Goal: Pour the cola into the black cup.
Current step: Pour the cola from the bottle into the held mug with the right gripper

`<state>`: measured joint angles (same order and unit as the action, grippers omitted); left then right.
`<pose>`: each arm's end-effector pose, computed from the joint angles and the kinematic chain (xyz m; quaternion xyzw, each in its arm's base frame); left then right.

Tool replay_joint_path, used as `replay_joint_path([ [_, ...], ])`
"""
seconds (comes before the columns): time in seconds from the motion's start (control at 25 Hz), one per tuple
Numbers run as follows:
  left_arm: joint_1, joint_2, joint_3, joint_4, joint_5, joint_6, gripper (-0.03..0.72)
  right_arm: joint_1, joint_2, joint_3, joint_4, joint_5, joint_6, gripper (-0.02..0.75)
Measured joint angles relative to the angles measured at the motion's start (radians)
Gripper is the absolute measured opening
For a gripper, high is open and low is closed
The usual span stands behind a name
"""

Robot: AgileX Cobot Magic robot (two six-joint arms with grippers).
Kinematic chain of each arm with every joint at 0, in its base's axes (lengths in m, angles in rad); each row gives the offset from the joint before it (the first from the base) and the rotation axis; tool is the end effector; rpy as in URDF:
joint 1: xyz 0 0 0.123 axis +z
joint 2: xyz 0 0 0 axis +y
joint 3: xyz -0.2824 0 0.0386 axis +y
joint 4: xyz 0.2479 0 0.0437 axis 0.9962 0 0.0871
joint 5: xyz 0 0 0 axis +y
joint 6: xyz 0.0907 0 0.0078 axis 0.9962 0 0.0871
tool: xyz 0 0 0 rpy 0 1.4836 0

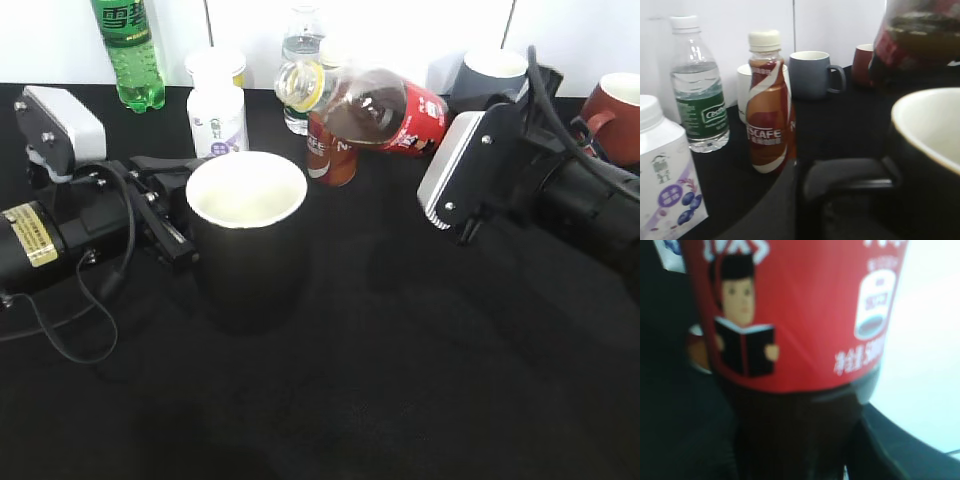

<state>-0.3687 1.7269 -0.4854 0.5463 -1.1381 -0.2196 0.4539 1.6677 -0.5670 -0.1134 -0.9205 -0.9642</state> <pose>0.2491 -0.1422 0.1690 0.3028 0.6657 -0.2869 0.6187 0.2725 0.1421 0.1903 -0.5228 0.5239 -0.1598 0.6532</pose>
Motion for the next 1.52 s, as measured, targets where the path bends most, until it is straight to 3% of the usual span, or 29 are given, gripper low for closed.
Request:
replay_joint_path([
  [0.72,0.0,0.0,-0.009,0.03,0.049,0.018,0.034,0.0,0.0,0.0,0.006,-0.117,-0.44,0.367],
  [1.52,0.0,0.0,-0.009,0.051,0.052,0.03,0.034,0.0,0.0,0.0,0.006,-0.13,-0.548,0.367],
])
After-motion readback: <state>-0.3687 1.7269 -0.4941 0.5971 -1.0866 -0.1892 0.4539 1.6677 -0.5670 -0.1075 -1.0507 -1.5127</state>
